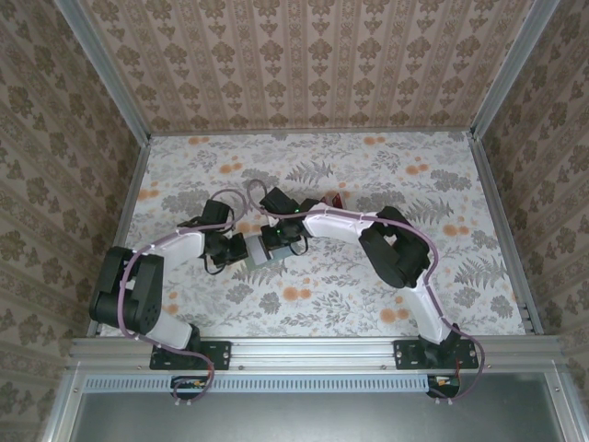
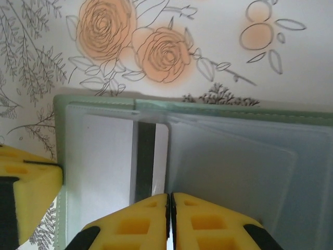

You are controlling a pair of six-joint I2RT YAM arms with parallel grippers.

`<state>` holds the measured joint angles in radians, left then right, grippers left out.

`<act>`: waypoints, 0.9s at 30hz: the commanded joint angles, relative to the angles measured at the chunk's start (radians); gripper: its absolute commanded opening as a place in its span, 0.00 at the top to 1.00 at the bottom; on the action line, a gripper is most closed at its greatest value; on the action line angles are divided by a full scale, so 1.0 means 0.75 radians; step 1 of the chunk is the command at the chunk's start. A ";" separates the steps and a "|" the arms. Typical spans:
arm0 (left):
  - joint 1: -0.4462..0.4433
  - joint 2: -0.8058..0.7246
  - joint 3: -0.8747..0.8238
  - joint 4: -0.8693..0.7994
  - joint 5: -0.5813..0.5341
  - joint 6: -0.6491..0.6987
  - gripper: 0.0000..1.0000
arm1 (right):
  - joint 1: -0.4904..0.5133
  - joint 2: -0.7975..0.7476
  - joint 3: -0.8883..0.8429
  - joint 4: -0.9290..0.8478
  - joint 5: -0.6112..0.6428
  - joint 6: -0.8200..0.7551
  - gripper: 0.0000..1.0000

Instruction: Put the credit cards into the card holder

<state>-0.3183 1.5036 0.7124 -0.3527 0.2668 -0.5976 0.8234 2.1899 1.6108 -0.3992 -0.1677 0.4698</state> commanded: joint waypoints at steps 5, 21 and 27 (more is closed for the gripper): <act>0.001 0.020 -0.025 0.014 0.026 -0.019 0.91 | 0.044 0.097 0.119 -0.073 -0.033 -0.047 0.88; 0.005 -0.023 -0.018 -0.041 -0.006 -0.010 0.91 | -0.086 -0.087 -0.077 -0.075 0.102 -0.062 0.87; 0.005 -0.055 0.013 -0.078 -0.002 -0.008 0.91 | -0.088 -0.095 -0.055 -0.071 0.072 -0.067 0.87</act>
<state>-0.3183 1.4872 0.7105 -0.3748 0.2619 -0.5980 0.7513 2.1479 1.5604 -0.4339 -0.1291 0.4397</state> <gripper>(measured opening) 0.090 0.128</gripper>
